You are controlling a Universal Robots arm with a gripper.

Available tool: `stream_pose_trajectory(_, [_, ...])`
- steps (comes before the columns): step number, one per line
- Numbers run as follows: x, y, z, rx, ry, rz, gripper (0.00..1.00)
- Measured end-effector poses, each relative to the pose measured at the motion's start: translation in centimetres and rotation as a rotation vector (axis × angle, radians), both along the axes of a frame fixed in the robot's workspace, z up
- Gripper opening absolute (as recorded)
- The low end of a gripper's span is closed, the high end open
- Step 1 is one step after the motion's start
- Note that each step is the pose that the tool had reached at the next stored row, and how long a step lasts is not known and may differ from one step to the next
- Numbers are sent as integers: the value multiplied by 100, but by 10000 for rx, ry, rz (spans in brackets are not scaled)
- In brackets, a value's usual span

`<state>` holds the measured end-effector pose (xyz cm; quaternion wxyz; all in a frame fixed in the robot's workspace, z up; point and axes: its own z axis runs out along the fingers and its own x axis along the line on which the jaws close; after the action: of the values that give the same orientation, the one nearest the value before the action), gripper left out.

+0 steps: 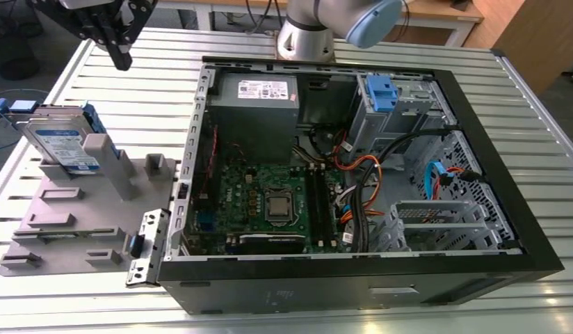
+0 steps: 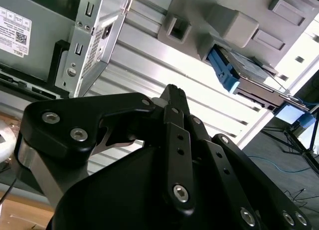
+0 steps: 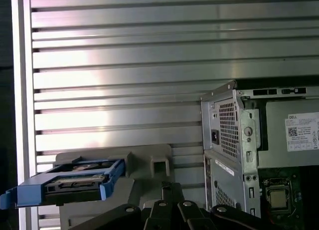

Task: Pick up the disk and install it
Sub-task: 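Reach for the disk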

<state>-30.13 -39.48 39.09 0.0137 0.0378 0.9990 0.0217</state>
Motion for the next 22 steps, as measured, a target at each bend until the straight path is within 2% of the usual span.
stream_pose_trajectory(16, [-455, 16, -39, -22, 2, -1, 11])
stream_pose_trajectory(22, [-567, 17, -72, -33, 1, -1, 11])
